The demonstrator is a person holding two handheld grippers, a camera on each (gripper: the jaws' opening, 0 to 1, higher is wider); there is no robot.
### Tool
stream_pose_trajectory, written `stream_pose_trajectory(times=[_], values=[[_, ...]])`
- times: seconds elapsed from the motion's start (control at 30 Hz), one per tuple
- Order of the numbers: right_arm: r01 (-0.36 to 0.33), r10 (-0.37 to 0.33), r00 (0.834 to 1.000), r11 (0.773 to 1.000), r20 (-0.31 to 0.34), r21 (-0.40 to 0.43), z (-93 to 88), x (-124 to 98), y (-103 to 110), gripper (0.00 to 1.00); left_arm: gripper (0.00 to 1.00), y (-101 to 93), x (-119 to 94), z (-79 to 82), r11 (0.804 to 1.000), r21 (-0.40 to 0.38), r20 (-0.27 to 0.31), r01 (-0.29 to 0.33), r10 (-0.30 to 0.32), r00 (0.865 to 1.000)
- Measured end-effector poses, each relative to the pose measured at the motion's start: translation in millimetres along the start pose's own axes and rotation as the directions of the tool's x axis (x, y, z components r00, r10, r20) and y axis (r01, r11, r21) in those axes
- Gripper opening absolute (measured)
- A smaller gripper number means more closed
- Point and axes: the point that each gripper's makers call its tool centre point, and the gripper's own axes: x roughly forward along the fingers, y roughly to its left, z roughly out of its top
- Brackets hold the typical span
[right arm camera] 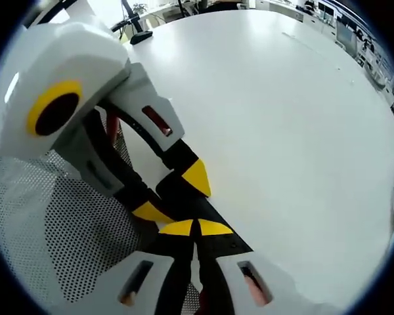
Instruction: Press the specified remote control buttons in sequence, fully releasing each button before pressing the next.
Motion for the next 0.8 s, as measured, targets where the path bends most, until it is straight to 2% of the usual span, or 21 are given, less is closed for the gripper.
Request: stream_pose_trajectory(times=[0.13, 0.17, 0.23, 0.43, 0.57, 0.67, 0.73, 0.8], values=[[-0.012, 0.012, 1.000, 1.000, 0.017, 0.011, -0.6, -1, 0, 0.00, 0.25, -0.1, 0, -0.1, 1.000, -0.003, 0.003, -0.002, 0.002, 1.000], [-0.023, 0.022, 0.999, 0.999, 0.026, 0.036, -0.4, -1, 0, 0.00, 0.25, -0.1, 0, -0.1, 1.000, -0.002, 0.003, -0.002, 0.002, 1.000], [-0.030, 0.029, 0.999, 0.998, 0.019, 0.061, 0.2, -2, -1, 0.00, 0.25, 0.0, 0, -0.2, 1.000, -0.002, 0.003, -0.002, 0.002, 1.000], [-0.026, 0.026, 1.000, 0.998, 0.009, 0.064, -1.9, -6, 0, 0.00, 0.25, 0.0, 0, -0.2, 1.000, 0.002, -0.002, 0.000, 0.000, 1.000], [-0.082, 0.062, 0.989, 0.985, 0.133, 0.151, 12.7, -27, 3, 0.00, 0.25, -0.3, 0, 0.1, 1.000, -0.001, -0.002, -0.001, 0.001, 1.000], [-0.059, 0.022, 0.977, 0.983, 0.210, 0.173, 20.6, -53, -1, 0.00, 0.25, -0.3, 0, 0.1, 1.000, -0.006, 0.002, -0.004, 0.004, 1.000], [-0.034, -0.016, 0.958, 0.985, 0.285, 0.170, 27.2, -73, -2, 0.00, 0.25, -0.9, -1, 0.5, 1.000, -0.002, -0.002, -0.004, 0.004, 1.000], [-0.010, -0.059, 0.925, 0.984, 0.376, 0.179, 35.7, -95, -1, 0.00, 0.25, -0.8, 0, 0.5, 1.000, 0.000, -0.003, -0.003, 0.003, 1.000]])
